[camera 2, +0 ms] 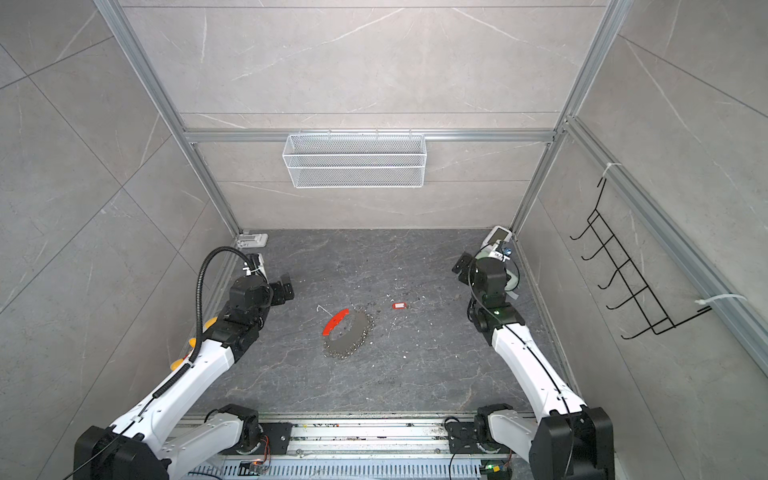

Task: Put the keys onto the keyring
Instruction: 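Lower the left gripper onto the metal keyring plate while the right gripper nears the key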

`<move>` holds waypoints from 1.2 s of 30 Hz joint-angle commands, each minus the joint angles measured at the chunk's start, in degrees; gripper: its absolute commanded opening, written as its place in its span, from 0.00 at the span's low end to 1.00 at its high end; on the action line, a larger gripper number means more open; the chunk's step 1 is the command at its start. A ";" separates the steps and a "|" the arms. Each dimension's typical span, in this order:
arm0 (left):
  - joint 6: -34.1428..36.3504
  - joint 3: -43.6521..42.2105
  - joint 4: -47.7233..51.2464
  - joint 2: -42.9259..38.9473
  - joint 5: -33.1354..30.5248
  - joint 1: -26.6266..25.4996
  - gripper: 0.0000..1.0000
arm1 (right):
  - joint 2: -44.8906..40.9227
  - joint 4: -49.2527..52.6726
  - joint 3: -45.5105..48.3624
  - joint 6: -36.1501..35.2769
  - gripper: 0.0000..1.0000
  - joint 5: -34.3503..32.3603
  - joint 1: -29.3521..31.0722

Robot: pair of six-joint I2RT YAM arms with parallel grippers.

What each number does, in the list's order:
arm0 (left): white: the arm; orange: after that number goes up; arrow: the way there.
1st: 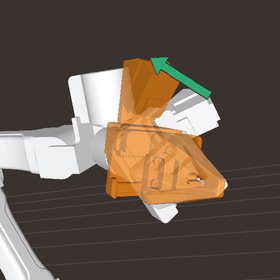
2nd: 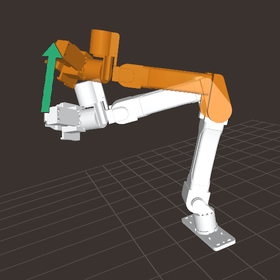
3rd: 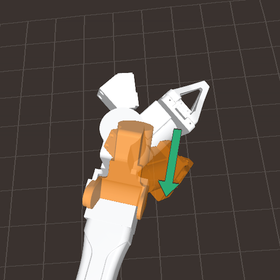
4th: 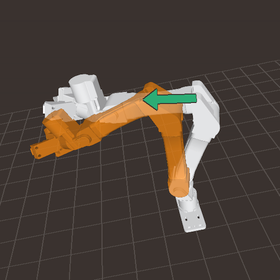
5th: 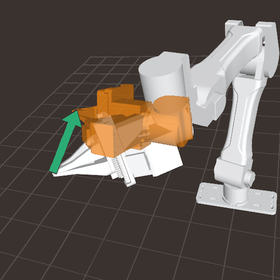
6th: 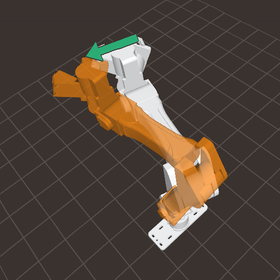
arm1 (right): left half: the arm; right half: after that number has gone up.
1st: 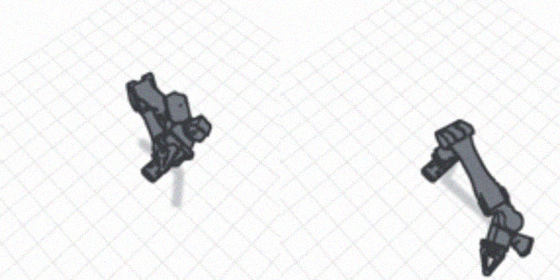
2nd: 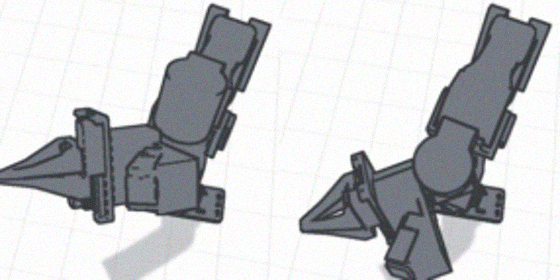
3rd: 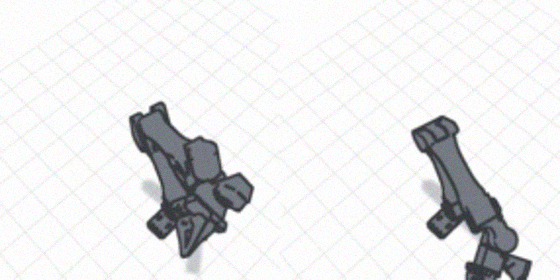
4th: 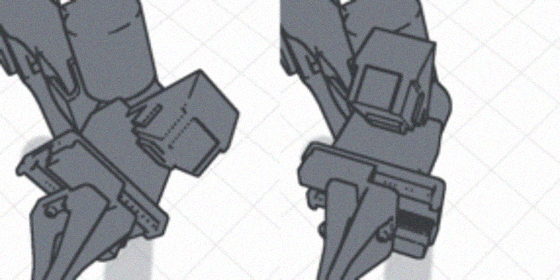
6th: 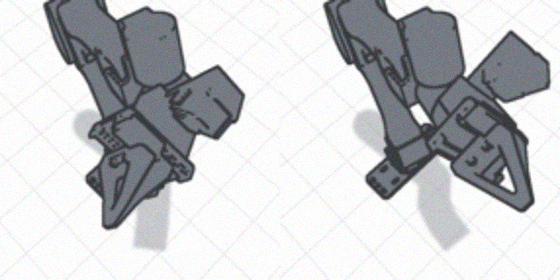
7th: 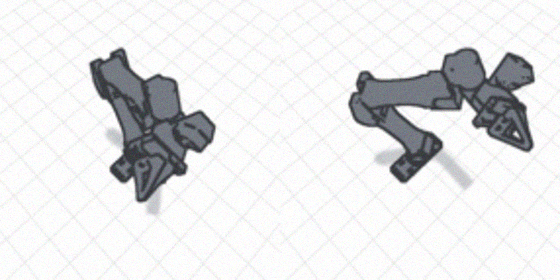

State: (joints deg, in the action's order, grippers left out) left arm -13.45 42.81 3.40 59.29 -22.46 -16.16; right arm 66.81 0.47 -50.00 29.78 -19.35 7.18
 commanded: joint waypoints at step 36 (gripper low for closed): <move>5.79 9.13 -17.46 36.04 12.33 -29.14 0.65 | 13.41 -23.99 22.97 2.72 0.82 10.20 17.34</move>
State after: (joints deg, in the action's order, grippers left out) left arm -10.20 48.73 -13.54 93.71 -10.15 -45.45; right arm 79.24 -22.20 -25.50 31.77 -8.73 24.21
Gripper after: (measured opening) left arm 0.654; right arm 0.819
